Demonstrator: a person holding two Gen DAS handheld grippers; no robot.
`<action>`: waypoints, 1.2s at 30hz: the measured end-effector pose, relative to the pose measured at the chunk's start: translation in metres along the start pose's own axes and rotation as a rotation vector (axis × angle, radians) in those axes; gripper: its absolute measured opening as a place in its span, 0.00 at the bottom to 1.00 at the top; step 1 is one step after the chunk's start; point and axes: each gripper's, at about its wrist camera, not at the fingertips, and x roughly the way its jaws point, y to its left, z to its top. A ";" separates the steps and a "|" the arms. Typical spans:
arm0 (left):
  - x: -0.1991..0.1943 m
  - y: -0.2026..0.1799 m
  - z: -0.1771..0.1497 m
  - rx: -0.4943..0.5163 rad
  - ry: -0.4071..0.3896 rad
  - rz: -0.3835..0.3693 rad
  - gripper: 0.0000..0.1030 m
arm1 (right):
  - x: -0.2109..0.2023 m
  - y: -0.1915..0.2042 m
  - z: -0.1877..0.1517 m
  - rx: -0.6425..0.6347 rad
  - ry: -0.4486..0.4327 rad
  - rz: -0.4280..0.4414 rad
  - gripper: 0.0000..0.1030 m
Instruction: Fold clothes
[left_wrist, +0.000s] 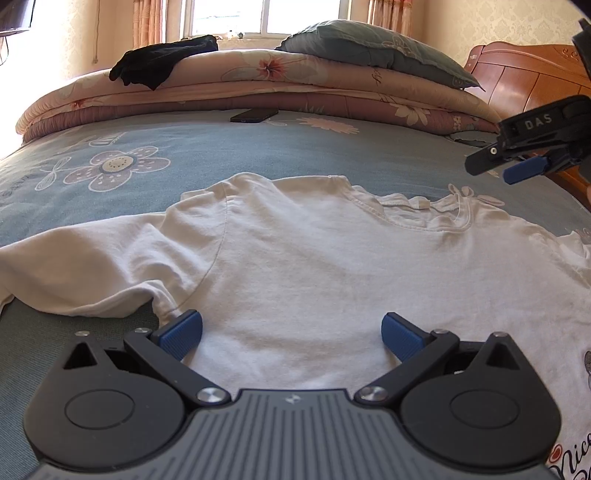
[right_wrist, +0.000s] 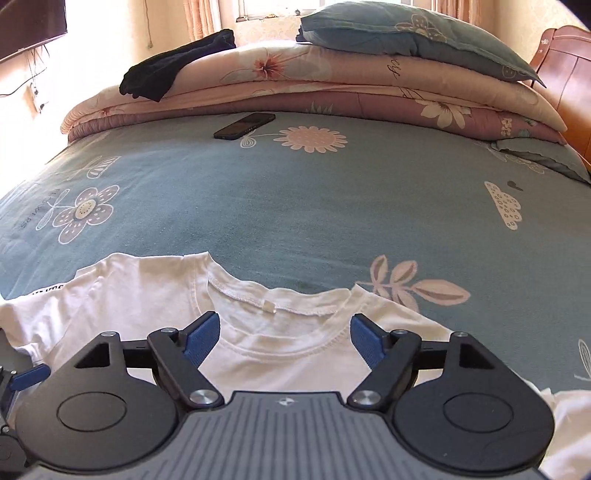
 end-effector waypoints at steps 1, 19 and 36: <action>0.000 0.000 0.000 0.000 0.000 0.000 0.99 | -0.012 -0.007 -0.008 0.025 0.011 0.007 0.80; 0.002 -0.003 0.000 0.020 0.007 0.017 0.99 | -0.034 -0.075 -0.118 0.271 -0.012 0.002 0.85; 0.003 -0.010 -0.001 0.045 0.014 0.039 1.00 | -0.046 -0.014 -0.177 -0.034 -0.073 0.022 1.00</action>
